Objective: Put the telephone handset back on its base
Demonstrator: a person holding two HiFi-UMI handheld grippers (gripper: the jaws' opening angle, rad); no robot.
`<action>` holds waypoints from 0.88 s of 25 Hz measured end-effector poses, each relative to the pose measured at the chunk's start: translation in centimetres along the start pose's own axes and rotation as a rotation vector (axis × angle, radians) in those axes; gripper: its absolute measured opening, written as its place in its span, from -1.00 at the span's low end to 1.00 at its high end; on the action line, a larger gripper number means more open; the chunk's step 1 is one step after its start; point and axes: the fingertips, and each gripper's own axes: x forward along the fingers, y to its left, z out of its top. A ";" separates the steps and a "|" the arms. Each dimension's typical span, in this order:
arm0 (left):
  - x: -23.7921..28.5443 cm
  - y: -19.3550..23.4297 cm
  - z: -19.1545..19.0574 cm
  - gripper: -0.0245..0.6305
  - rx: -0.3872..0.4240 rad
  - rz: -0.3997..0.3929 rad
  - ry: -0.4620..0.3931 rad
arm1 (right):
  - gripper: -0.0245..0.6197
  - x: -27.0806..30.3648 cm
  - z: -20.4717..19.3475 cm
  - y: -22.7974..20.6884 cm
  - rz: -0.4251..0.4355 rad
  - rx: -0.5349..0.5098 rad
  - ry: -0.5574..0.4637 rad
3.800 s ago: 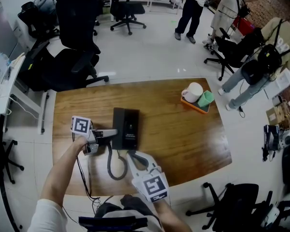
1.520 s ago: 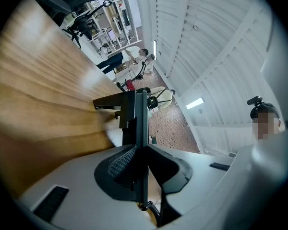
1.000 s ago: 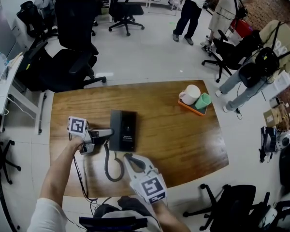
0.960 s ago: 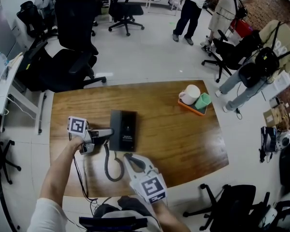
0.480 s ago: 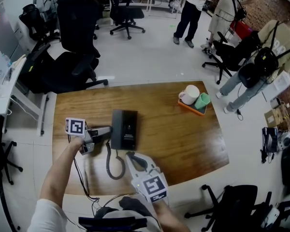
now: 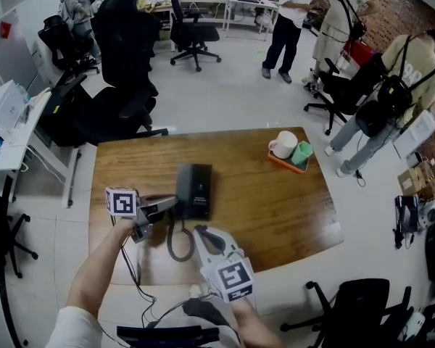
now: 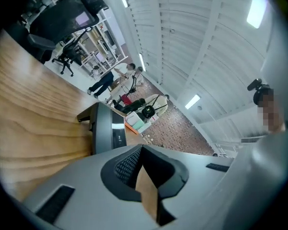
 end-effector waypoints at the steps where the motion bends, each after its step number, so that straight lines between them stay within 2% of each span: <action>1: -0.2 -1.0 -0.3 -0.93 0.017 -0.008 -0.003 | -0.91 -0.3 0.1 0.5 -0.002 -0.006 -0.005; 5: -1.8 -4.0 -2.4 -0.93 0.059 -0.034 -0.019 | -0.91 -1.8 0.9 2.7 -0.017 -0.014 -0.034; 13: -6.1 -12.3 -6.4 -0.93 0.251 -0.019 -0.040 | -0.91 -5.8 1.7 8.5 -0.018 -0.056 -0.061; 19: -10.3 -18.5 -8.7 -0.93 0.371 0.030 -0.159 | -0.91 -9.2 1.9 13.0 -0.027 -0.089 -0.086; 22: -12.0 -21.6 -10.5 -0.93 0.430 0.065 -0.188 | -0.91 -11.3 2.1 15.2 -0.041 -0.105 -0.104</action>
